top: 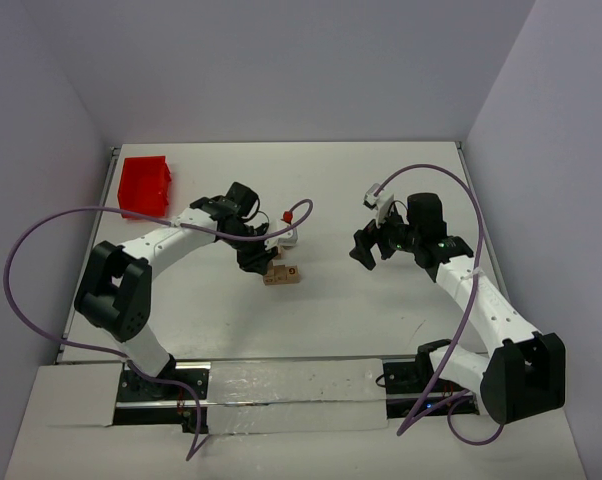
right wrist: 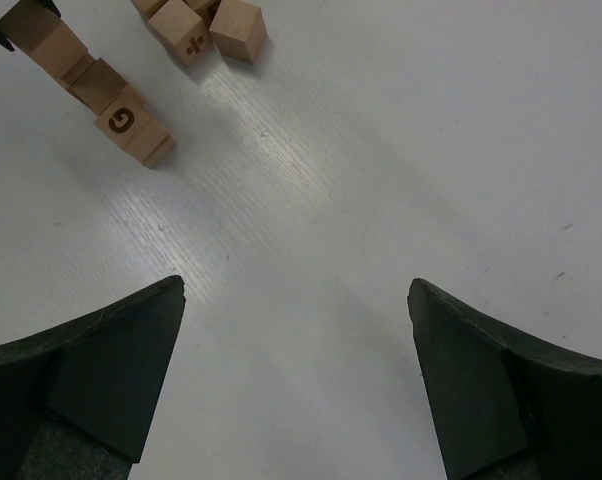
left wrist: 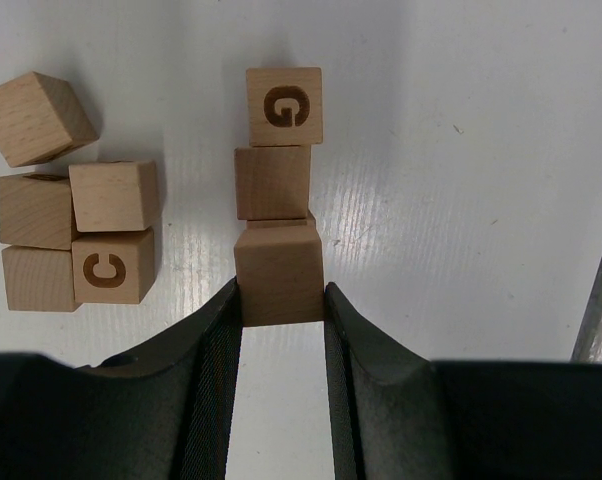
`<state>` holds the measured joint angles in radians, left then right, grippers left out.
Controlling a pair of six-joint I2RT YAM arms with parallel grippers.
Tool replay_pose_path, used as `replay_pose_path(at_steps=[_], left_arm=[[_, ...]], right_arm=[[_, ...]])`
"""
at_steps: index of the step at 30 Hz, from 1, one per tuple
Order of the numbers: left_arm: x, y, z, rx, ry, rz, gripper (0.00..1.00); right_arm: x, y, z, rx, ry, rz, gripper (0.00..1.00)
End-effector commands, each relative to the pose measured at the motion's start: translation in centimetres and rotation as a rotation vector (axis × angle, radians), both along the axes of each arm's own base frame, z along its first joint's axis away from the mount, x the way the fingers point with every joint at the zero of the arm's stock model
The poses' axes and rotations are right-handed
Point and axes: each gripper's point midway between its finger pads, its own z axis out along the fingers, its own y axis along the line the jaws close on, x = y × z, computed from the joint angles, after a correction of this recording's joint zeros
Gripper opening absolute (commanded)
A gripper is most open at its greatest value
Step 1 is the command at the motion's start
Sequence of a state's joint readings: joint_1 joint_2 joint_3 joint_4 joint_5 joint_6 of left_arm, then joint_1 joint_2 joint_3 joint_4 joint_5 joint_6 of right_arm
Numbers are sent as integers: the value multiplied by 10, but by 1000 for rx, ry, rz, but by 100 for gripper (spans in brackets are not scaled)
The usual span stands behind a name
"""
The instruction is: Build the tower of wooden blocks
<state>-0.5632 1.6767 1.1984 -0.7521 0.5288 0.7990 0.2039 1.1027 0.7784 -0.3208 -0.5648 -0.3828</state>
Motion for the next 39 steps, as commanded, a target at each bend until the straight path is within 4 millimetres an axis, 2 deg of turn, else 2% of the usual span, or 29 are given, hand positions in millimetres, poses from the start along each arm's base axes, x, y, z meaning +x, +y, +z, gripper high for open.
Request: replay_pose_path(at_steps=[1, 17, 34, 39], left_arm=[[11, -11, 10, -35, -48, -32, 27], [14, -12, 6, -26, -45, -24, 32], [17, -14, 7, -25, -44, -26, 45], [15, -13, 9, -24, -54, -27, 44]], right_arm=[[7, 0, 6, 6, -39, -6, 100], [7, -1, 5, 3, -39, -7, 100], [8, 0, 5, 5, -35, -5, 100], [8, 0, 4, 5, -36, -3, 100]])
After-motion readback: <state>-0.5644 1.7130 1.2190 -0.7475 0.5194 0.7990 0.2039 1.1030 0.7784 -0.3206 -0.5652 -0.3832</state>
